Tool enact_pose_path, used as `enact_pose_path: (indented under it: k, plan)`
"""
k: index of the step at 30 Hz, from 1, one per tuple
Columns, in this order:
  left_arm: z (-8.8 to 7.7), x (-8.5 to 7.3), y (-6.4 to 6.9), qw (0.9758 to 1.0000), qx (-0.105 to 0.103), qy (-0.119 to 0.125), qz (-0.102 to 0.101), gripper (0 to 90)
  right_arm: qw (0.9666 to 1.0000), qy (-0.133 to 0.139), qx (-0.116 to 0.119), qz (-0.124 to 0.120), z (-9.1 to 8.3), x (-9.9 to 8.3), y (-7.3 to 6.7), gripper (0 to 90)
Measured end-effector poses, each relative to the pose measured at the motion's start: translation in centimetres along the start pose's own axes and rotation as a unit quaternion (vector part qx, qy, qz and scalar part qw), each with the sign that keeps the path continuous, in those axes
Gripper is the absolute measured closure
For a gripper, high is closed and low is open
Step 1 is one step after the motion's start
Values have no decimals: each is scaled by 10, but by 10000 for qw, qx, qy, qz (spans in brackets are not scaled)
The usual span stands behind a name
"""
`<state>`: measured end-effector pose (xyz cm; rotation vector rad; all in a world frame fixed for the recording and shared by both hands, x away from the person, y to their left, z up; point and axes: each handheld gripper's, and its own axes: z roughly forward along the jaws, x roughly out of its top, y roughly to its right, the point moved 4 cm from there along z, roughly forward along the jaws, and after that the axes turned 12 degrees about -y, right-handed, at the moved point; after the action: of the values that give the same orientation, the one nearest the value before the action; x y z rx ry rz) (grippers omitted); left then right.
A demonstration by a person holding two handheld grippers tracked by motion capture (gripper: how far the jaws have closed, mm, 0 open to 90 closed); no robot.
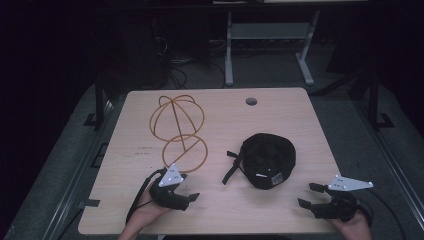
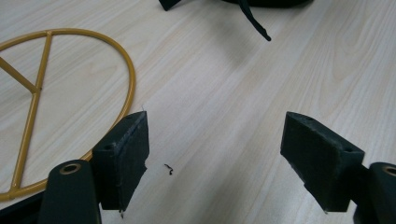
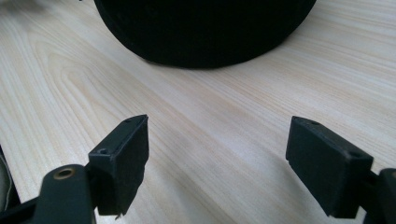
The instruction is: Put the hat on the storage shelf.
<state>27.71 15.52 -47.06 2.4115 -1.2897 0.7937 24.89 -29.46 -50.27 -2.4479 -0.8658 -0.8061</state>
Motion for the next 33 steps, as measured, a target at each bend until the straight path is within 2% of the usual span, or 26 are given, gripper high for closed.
enact_pose_path:
  k: [2, 9, 12, 18, 20, 26, 31, 33]
  plan:
    - [-1, 1, 0, 10000, -7, 64, -70, 221, 10000, -5, 15, 13, 0, 0, -1, 209]
    - [-3, 2, 3, 10000, 33, 45, -54, 181, 10000, -17, 12, -53, 1, 2, -4, 209]
    - [-3, 4, 6, 9999, 2, 143, -81, 178, 10000, 2, -4, -71, 0, 3, -5, 209]
    - [-4, 11, 12, 9999, -3, 114, 117, 178, 9999, 100, -64, -54, -4, 6, -7, 207]
    - [-4, 14, 14, 9999, -23, 136, 99, 178, 9999, 114, -66, -33, -5, 7, -8, 206]
    - [-7, 29, 19, 9996, -125, 256, 26, 178, 9998, 198, -63, -65, -7, 10, -9, 204]
    - [-11, 44, 24, 9993, -197, 268, 168, 178, 9997, 209, -61, -100, -6, 11, -11, 204]
    - [-10, 51, 27, 9991, -298, 280, 127, 179, 9997, 210, -60, -108, -7, 11, -11, 204]
